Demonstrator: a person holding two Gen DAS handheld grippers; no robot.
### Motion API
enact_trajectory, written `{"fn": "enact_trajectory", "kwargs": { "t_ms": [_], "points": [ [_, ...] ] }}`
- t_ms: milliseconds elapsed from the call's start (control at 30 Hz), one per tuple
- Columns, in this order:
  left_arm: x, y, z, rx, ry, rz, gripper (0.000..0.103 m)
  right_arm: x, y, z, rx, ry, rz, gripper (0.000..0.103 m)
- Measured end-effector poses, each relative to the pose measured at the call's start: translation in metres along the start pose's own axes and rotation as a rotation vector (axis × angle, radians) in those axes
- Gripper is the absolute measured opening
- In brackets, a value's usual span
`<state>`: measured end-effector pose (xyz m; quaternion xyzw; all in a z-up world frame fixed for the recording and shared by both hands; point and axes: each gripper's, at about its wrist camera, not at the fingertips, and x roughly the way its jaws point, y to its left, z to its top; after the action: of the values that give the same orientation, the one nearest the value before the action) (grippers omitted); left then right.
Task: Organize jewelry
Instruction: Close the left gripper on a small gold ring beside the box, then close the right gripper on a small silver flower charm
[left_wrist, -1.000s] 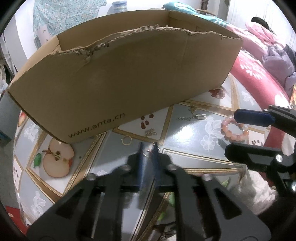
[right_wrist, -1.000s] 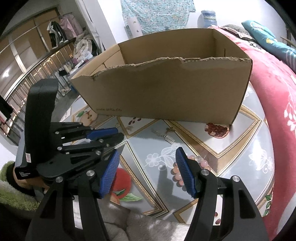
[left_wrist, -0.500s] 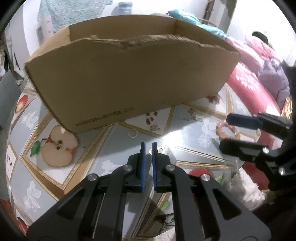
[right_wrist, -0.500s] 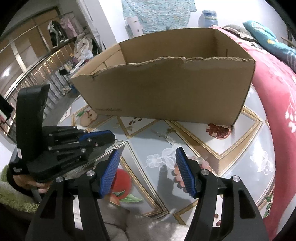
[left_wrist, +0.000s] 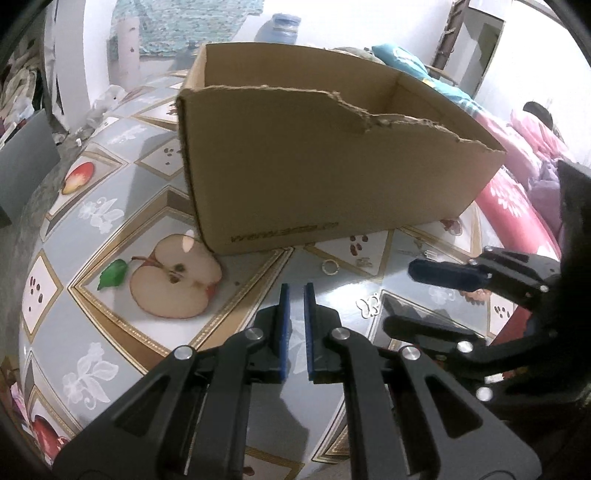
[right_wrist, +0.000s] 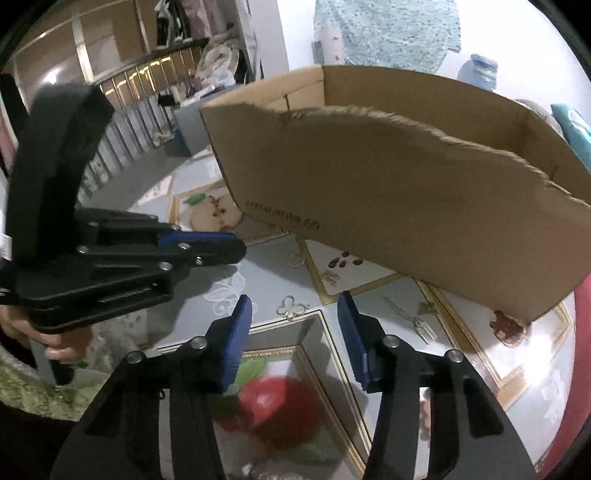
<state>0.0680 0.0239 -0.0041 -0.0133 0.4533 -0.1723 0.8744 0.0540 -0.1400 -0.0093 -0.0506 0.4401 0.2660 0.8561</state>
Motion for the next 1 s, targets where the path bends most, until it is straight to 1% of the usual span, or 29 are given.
{"fn": "enact_trajectory", "kwargs": {
  "t_ms": [33,100,133,200,267,400,467,500,533,767,800,833,1000],
  "points": [
    [0.0,0.001,0.0,0.0,-0.001,-0.001,0.006,0.004,0.001,0.0,-0.002,0.01,-0.002,0.043],
    [0.0,0.002,-0.001,-0.001,-0.001,-0.001,0.006,0.008,0.003,0.0,-0.008,0.024,-0.007,0.037],
    [0.001,0.004,-0.001,-0.002,-0.001,-0.003,0.006,0.011,0.003,-0.001,-0.011,0.035,-0.012,0.035],
    [0.004,0.004,0.0,-0.005,0.0,-0.005,0.006,0.015,0.005,-0.001,-0.016,0.048,-0.014,0.028],
    [0.005,0.005,0.0,-0.006,-0.001,-0.005,0.006,0.016,0.008,-0.001,-0.037,0.046,-0.036,0.027],
    [0.007,0.007,0.0,-0.01,-0.001,-0.006,0.006,0.016,0.009,0.001,-0.056,0.055,-0.05,0.027],
    [0.008,0.008,0.0,-0.014,0.0,-0.006,0.006,0.016,0.009,0.002,-0.059,0.064,-0.055,0.024],
    [0.008,0.009,0.0,-0.015,0.0,-0.007,0.006,0.017,0.008,0.003,-0.058,0.067,-0.056,0.021],
    [0.008,0.01,0.0,-0.016,0.0,-0.007,0.006,0.017,0.007,0.003,-0.055,0.071,-0.054,0.02],
    [0.009,0.011,0.0,-0.016,0.0,-0.005,0.006,0.019,0.005,0.004,-0.037,0.074,-0.042,0.019],
    [0.009,0.011,0.0,-0.017,-0.001,-0.004,0.006,0.018,0.005,0.004,-0.034,0.074,-0.036,0.011],
    [0.009,0.011,0.0,-0.018,0.0,-0.003,0.006,0.018,0.004,0.004,-0.03,0.076,-0.034,0.008],
    [0.008,0.011,0.0,-0.018,-0.003,0.001,0.006,0.018,0.003,0.005,-0.014,0.084,-0.019,0.008]
  ]
}}
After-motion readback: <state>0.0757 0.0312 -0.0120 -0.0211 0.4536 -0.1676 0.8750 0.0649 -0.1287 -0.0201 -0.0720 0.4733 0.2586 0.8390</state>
